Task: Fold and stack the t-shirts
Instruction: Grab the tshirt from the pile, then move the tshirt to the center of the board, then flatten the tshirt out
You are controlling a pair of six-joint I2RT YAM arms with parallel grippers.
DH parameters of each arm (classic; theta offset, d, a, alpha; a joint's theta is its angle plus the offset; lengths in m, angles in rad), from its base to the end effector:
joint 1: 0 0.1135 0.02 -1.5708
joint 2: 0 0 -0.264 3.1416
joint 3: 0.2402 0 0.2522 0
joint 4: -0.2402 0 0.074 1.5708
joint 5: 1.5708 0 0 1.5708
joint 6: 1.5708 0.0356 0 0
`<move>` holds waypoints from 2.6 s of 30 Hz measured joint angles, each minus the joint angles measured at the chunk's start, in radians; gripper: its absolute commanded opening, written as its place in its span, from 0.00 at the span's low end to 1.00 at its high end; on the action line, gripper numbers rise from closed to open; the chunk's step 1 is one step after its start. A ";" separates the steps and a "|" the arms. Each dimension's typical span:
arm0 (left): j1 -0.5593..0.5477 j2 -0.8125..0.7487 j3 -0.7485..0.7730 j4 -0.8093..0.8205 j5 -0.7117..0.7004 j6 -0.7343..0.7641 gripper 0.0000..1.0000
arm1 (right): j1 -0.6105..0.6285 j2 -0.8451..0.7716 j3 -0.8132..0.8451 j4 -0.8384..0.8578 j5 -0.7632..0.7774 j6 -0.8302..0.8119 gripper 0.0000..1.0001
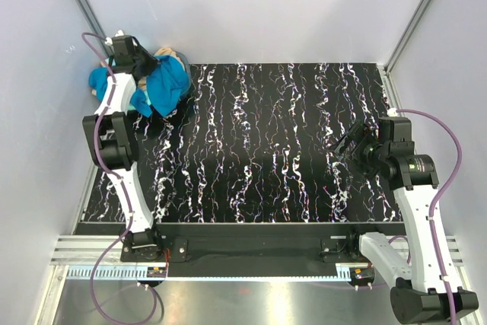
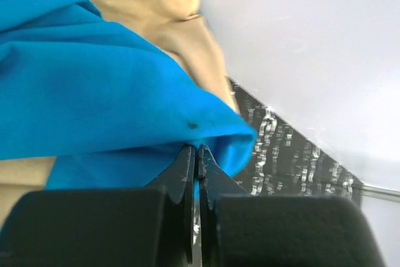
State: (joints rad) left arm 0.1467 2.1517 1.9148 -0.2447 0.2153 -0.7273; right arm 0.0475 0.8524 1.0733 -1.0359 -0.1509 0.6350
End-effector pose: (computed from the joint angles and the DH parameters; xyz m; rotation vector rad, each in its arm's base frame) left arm 0.5091 0.0675 0.2846 -0.7593 1.9482 -0.5778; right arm 0.1466 0.0123 0.3450 0.6343 2.3490 0.4964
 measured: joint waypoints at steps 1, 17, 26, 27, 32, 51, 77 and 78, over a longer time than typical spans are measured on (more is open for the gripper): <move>0.000 -0.019 0.000 -0.008 0.003 -0.004 0.00 | 0.000 0.003 0.000 0.003 -0.002 0.002 0.90; -0.068 -0.443 0.099 0.487 0.390 -0.331 0.00 | 0.000 0.032 -0.006 0.072 -0.078 0.023 0.92; -0.591 -0.964 -0.513 0.224 0.317 -0.093 0.99 | 0.000 0.098 -0.007 0.074 -0.088 0.022 0.93; -0.627 -0.995 -0.577 0.178 0.289 -0.057 0.99 | 0.000 0.104 -0.007 0.074 -0.088 0.023 0.92; -0.684 -1.028 -0.872 -0.097 0.132 0.098 0.67 | 0.000 0.159 -0.020 0.084 -0.088 0.033 0.47; -0.746 -0.242 -0.677 -0.135 0.109 0.282 0.75 | 0.223 0.569 -0.180 0.243 -0.124 0.080 0.69; -0.716 -0.544 -0.561 -0.369 -0.057 0.347 0.00 | 0.371 0.630 -0.008 0.163 0.315 0.076 0.00; -0.711 -0.566 -0.529 -0.391 -0.067 0.352 0.00 | 0.371 0.624 0.050 0.142 0.357 0.066 0.00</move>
State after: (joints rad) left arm -0.5644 1.5852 1.3861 -0.6357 0.1482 -0.3748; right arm 0.4183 1.4761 1.1233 -0.8944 0.2066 0.7006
